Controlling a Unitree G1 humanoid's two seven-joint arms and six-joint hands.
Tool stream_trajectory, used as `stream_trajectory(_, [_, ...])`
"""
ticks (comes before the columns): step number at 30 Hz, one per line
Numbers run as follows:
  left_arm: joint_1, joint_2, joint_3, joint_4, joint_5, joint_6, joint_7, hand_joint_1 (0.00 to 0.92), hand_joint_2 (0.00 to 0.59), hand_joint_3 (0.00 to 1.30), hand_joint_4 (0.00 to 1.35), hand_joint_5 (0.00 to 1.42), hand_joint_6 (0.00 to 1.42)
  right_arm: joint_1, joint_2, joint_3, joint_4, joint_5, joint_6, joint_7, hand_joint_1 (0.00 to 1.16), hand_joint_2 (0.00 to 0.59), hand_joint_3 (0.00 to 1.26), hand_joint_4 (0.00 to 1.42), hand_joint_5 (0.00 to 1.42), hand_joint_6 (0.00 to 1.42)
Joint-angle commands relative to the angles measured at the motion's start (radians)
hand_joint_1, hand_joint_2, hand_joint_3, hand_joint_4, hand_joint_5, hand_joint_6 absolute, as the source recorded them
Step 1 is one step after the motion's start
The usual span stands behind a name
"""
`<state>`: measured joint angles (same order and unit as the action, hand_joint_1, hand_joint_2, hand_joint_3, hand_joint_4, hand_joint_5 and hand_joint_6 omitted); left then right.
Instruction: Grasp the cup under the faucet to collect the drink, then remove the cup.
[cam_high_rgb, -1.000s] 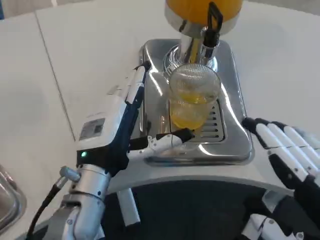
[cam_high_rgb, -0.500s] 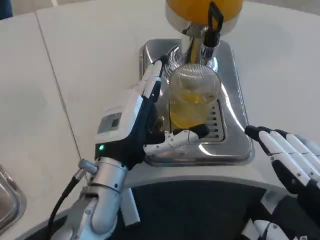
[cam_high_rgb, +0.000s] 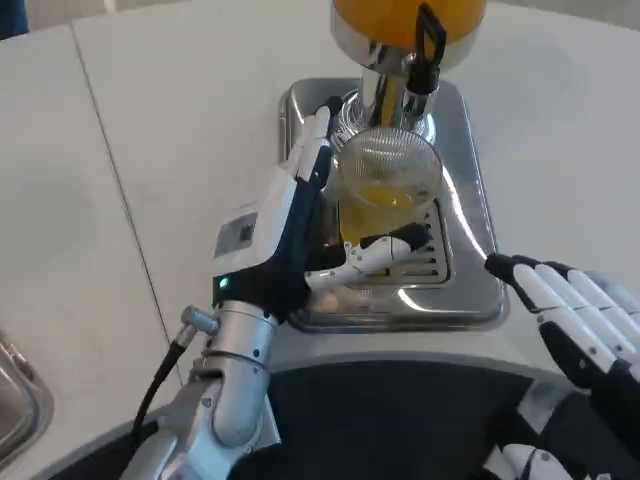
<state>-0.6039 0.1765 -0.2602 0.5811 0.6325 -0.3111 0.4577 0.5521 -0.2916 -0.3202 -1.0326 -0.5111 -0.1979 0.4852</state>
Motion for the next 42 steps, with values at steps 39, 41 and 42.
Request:
stream_trajectory(39, [-0.075, -0.220, -0.077, 0.098, 0.010, 0.127, 0.252, 0.538, 0.056, 1.10, 1.22, 1.42, 1.42, -0.030, -0.004, -0.072, -0.015, 0.040, 0.152, 0.045, 0.19, 0.475, 0.00, 0.00, 0.00, 0.00])
stream_trajectory(41, [-0.079, -0.221, -0.070, 0.094, -0.005, 0.128, 0.248, 0.559, 0.046, 1.12, 1.22, 1.42, 1.42, -0.040, -0.009, -0.059, -0.015, 0.030, 0.170, 0.049, 0.19, 0.474, 0.00, 0.00, 0.00, 0.00])
stream_trajectory(42, [-0.080, -0.220, -0.069, 0.092, -0.010, 0.129, 0.247, 0.570, 0.043, 1.14, 1.23, 1.42, 1.42, -0.046, -0.011, -0.051, -0.015, 0.026, 0.180, 0.052, 0.18, 0.474, 0.00, 0.00, 0.00, 0.00])
